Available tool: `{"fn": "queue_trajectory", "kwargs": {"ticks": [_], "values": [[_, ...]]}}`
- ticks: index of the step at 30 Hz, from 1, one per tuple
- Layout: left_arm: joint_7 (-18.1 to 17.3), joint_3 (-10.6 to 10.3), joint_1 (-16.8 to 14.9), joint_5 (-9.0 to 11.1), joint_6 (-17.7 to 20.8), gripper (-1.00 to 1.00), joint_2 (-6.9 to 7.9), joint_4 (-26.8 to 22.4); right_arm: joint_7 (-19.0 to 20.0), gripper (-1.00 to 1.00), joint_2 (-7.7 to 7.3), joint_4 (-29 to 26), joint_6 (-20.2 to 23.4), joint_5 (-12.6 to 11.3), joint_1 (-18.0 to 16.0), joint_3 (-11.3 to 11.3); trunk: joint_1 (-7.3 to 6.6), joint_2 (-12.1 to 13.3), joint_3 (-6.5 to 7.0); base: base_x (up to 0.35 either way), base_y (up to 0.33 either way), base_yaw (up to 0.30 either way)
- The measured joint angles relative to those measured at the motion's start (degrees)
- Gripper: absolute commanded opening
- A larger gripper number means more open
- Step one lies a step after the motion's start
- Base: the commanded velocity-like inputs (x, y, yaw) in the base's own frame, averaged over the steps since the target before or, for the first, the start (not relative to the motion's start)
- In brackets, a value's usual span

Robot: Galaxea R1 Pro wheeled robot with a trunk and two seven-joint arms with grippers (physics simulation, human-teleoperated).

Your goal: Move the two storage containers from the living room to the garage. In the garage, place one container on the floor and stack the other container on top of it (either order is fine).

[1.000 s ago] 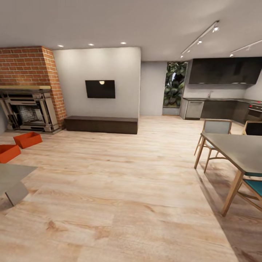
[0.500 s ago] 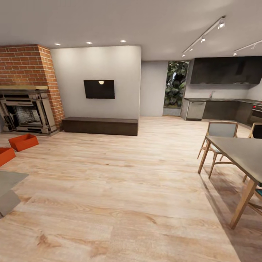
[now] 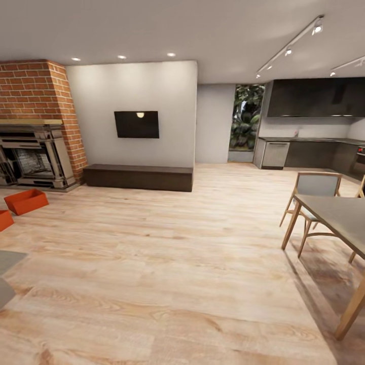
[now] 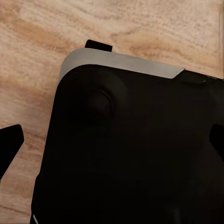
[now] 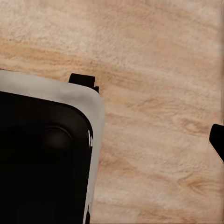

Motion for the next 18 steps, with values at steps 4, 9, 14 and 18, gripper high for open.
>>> {"fn": "queue_trajectory", "kwargs": {"ticks": [4, 9, 14, 18], "values": [[0.0, 0.0, 0.0, 0.0, 0.0, 1.0, 0.02, 0.0, 0.0, 1.0, 0.0, 0.0, -0.1, 0.0, 0.0, 0.1, 0.0, 0.0, 0.0, 0.334, 0.0, 0.0], [0.0, 0.0, 0.0, 0.0, 0.0, 1.0, 0.03, 0.0, 0.0, 1.0, 0.0, 0.0, -0.3, 0.1, 0.0, 0.2, 0.0, 0.0, 0.0, 0.334, 0.0, 0.0], [0.0, 0.0, 0.0, 0.0, 0.0, 1.0, 0.03, 0.0, 0.0, 1.0, 0.0, 0.0, -0.4, 0.2, 0.0, 0.2, 0.0, 0.0, 0.0, 0.334, 0.0, 0.0], [0.0, 0.0, 0.0, 0.0, 0.0, 1.0, 0.03, 0.0, 0.0, 1.0, 0.0, 0.0, -0.4, 0.2, 0.0, 0.2, 0.0, 0.0, 0.0, 0.334, 0.0, 0.0]]}}
